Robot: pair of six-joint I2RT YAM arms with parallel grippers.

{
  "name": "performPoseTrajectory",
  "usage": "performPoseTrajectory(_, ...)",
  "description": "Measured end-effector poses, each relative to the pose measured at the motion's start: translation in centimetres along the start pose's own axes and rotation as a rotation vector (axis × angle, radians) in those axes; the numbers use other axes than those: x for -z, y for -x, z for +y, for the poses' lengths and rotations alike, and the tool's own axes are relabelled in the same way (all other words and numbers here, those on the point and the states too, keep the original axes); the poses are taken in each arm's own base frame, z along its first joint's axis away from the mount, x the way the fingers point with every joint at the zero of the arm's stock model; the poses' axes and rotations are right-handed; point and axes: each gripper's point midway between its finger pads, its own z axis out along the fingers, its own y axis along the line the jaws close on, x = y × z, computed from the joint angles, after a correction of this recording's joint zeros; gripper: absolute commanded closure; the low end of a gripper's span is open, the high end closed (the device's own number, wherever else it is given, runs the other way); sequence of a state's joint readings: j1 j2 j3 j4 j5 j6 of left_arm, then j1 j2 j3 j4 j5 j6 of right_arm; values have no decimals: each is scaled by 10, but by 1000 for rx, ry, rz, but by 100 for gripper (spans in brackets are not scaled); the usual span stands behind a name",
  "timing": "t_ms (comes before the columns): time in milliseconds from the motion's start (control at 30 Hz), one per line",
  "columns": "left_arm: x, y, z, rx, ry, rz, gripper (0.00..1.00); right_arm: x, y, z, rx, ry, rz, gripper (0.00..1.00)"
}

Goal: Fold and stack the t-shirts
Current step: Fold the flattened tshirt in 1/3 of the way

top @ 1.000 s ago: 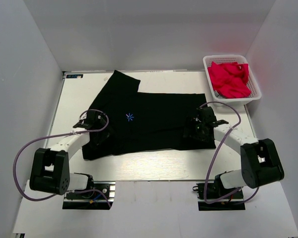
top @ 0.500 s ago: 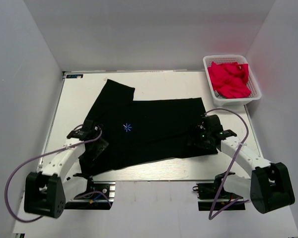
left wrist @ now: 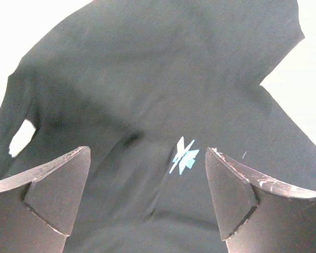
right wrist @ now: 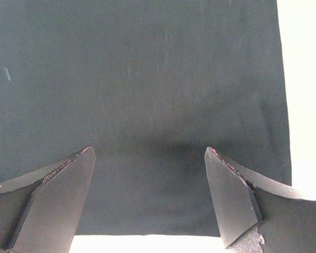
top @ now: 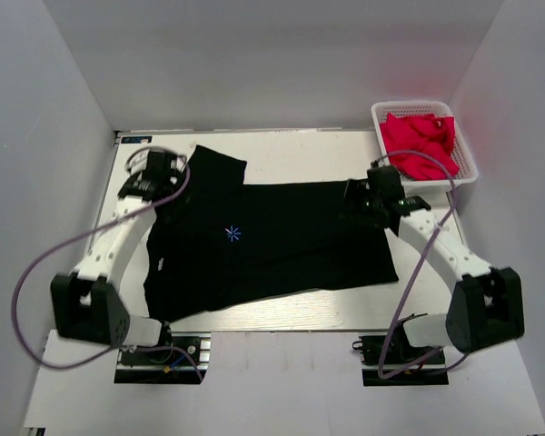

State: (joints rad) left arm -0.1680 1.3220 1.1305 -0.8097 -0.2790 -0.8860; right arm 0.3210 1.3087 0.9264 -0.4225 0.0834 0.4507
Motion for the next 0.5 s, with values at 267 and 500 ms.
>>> performPoseTrajectory(267, -96, 71, -106, -176, 0, -65, 0, -30, 73, 0, -29, -130, -91, 10)
performPoseTrajectory(500, -173, 98, -156, -283, 17, -86, 0, -58, 86, -5, -1, -151, -42, 10)
